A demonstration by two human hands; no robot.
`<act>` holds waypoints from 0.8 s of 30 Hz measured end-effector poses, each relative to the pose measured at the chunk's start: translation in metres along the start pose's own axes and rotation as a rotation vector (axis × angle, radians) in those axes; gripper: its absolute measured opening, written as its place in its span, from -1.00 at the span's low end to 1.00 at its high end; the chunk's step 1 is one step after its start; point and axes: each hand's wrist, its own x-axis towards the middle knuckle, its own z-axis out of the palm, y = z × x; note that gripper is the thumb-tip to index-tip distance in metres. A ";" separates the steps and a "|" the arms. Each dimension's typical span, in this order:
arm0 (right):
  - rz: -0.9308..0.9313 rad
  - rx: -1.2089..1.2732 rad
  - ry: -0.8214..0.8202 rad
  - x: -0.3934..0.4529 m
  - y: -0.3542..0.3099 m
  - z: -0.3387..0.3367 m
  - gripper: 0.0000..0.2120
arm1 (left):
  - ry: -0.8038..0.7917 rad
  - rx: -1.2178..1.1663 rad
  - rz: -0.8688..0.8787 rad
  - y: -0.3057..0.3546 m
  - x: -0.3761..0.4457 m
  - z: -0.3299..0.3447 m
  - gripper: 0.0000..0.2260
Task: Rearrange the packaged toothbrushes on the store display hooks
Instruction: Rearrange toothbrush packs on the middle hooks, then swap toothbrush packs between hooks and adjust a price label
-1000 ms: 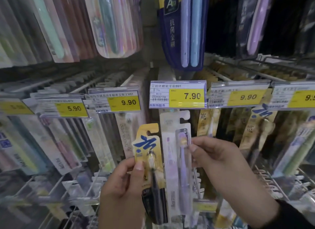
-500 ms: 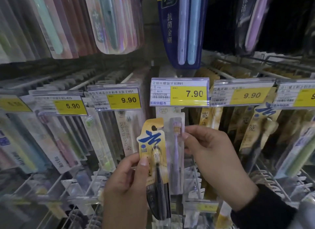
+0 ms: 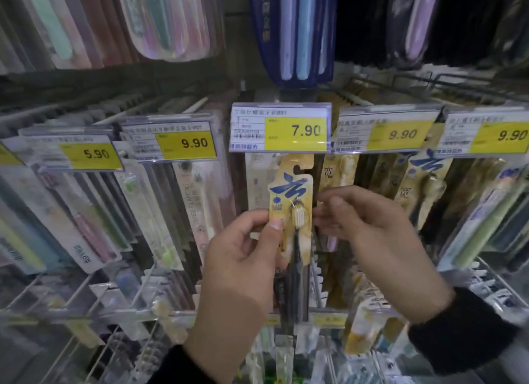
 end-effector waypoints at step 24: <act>-0.032 0.017 -0.022 -0.022 0.015 -0.060 -0.86 | -0.146 0.072 0.220 0.048 -0.020 0.076 -0.68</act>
